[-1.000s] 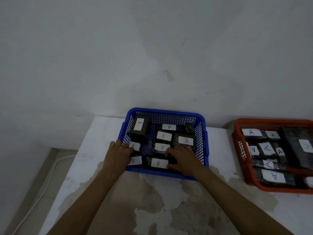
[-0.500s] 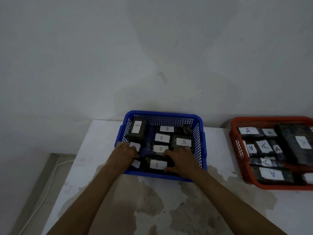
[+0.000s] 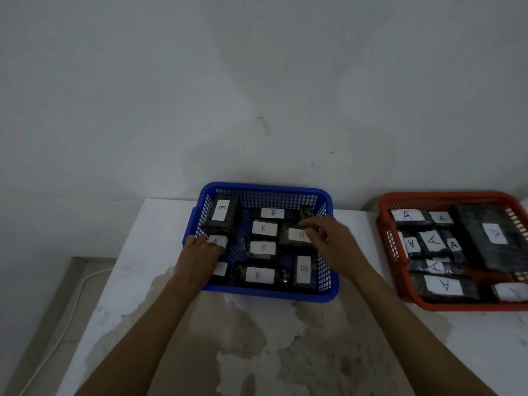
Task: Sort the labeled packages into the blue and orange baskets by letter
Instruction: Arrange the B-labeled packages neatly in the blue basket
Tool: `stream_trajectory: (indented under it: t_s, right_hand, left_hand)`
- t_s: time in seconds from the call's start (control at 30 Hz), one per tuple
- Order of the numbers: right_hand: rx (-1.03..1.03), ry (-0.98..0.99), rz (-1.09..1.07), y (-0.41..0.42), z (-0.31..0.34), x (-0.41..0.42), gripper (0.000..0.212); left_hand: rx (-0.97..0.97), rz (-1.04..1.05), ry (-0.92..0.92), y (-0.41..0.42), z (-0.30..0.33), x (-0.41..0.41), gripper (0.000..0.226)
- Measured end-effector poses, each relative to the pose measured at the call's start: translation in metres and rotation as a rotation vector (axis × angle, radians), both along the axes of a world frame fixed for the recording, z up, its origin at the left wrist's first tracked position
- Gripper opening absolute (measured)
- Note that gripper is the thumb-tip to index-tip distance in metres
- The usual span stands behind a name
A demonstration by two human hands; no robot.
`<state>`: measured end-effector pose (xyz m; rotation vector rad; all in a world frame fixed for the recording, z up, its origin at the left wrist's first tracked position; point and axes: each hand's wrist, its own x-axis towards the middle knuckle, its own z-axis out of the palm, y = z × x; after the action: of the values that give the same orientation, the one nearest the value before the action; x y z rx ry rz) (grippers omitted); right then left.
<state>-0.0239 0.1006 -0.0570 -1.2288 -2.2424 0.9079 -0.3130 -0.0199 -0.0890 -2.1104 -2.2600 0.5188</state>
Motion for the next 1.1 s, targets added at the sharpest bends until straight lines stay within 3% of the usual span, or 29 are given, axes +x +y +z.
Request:
stream_trajectory:
  t_s: [0.13,0.27,0.4,0.6,0.7,0.8,0.97,1.1]
  right_hand:
    - [0.007,-0.027,-0.114,0.010,0.011,0.033,0.018]
    - [-0.109,-0.108,-0.037,-0.011,0.004,0.042,0.016]
    - [-0.152,-0.081,-0.019,-0.026,0.001,0.041,0.015]
    - [0.100,-0.229,-0.119,0.000,0.003,0.014,0.021]
    - [0.248,-0.366,-0.142,0.022,-0.001,-0.006,0.023]
    - [0.415,-0.528,-0.033,0.041,-0.008,-0.022,0.024]
    - [0.511,-0.936,0.208,0.066,-0.021,-0.044,0.047]
    - [0.567,-1.106,0.300,0.085,-0.017,-0.043,0.046]
  left_hand:
    - [0.212,-0.007,-0.168,-0.001,0.009,0.010,0.005]
    - [0.332,-0.003,-0.326,0.004,0.015,0.026,0.013]
    - [0.324,-0.072,-0.429,0.014,0.023,0.043,0.016]
    - [0.297,0.016,-0.661,0.025,0.018,0.062,0.020]
    - [0.298,0.048,-0.726,0.029,0.011,0.064,0.025]
    - [0.314,0.056,-0.762,0.042,0.005,0.061,0.036]
    - [0.321,0.006,-0.797,0.075,-0.004,0.049,0.037]
    - [0.288,-0.017,-0.818,0.096,-0.012,0.043,0.039]
